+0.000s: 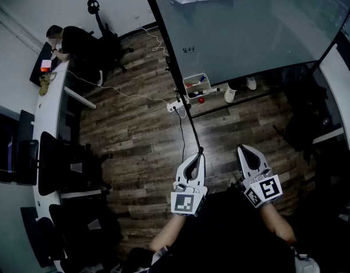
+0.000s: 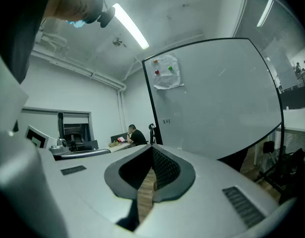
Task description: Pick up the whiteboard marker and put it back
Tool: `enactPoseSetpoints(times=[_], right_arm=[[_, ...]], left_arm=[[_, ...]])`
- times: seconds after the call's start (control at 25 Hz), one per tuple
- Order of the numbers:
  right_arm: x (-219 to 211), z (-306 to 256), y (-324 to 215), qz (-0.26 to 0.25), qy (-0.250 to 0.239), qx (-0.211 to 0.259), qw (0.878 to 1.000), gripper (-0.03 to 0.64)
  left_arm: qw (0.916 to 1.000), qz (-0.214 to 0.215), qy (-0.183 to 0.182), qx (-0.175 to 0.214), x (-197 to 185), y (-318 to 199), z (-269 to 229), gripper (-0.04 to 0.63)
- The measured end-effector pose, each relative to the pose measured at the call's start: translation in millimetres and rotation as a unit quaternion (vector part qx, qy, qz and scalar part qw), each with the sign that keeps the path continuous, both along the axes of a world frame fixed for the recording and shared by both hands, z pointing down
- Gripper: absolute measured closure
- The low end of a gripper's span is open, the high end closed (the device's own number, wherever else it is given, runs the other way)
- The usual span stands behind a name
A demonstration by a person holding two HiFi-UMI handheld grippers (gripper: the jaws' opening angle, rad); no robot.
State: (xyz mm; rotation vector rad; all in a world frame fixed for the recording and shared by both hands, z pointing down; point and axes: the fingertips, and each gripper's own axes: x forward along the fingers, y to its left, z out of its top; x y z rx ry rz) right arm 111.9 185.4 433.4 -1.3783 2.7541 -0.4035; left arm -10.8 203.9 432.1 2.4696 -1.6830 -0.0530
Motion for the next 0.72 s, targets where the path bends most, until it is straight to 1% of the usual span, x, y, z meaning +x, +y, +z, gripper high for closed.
enactPoseSetpoints(times=[0.52, 0.6, 0.72], right_arm=[[-24, -1, 12, 0.009, 0.004, 0.002, 1.000, 0.603], [-27, -1, 13, 0.017, 0.001, 0.001, 1.000, 0.603], [-29, 1, 15, 0.035, 0.005, -0.003, 0.999, 0.603]], left_arm=[[0.9999, 0.011, 0.007, 0.001, -21, 9, -4, 0.588], [0.9999, 0.013, 0.004, 0.007, -26, 8, -7, 0.588], [0.9998, 0.017, 0.013, 0.001, -31, 13, -1, 0.588]])
